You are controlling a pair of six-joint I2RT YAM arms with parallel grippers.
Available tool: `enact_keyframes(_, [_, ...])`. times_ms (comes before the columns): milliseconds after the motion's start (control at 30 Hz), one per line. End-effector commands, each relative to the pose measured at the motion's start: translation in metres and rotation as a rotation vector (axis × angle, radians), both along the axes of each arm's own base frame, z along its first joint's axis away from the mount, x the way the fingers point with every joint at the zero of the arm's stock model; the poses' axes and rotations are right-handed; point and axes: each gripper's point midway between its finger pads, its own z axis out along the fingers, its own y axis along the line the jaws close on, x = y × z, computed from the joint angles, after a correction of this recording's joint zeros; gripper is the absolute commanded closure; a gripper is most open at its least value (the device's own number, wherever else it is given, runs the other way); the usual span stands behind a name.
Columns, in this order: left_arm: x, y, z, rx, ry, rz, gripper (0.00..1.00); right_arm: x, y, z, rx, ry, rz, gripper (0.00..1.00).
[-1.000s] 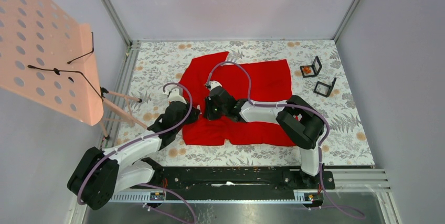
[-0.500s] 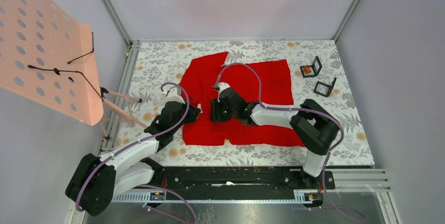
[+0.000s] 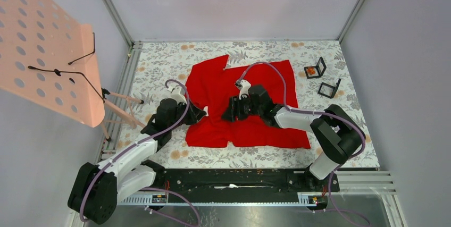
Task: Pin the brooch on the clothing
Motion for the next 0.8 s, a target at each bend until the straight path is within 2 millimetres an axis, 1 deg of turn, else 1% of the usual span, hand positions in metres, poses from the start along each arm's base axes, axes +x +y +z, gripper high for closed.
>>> enact_keyframes(0, [-0.002,-0.014,0.042,-0.058,-0.111,-0.121,1.0,-0.002,0.021,0.045,0.154,-0.124,0.174,0.35])
enact_keyframes(200, [-0.011,-0.023,0.048,-0.122,-0.093,-0.18,1.0,-0.007,0.032,0.053,0.185,-0.119,0.261,0.35])
enact_keyframes(267, [-0.014,-0.026,0.051,-0.141,-0.1,-0.204,1.0,-0.006,0.035,0.054,0.194,-0.114,0.267,0.37])
enact_keyframes(433, [-0.017,-0.03,0.053,-0.158,-0.108,-0.231,1.0,-0.002,0.04,0.048,0.189,-0.095,0.273,0.43])
enact_keyframes(567, [-0.018,-0.032,0.054,-0.166,-0.107,-0.25,1.0,-0.002,0.043,0.049,0.204,-0.087,0.279,0.5])
enact_keyframes(767, [-0.021,-0.035,0.054,-0.171,-0.104,-0.272,1.0,-0.002,0.045,0.051,0.216,-0.078,0.285,0.52])
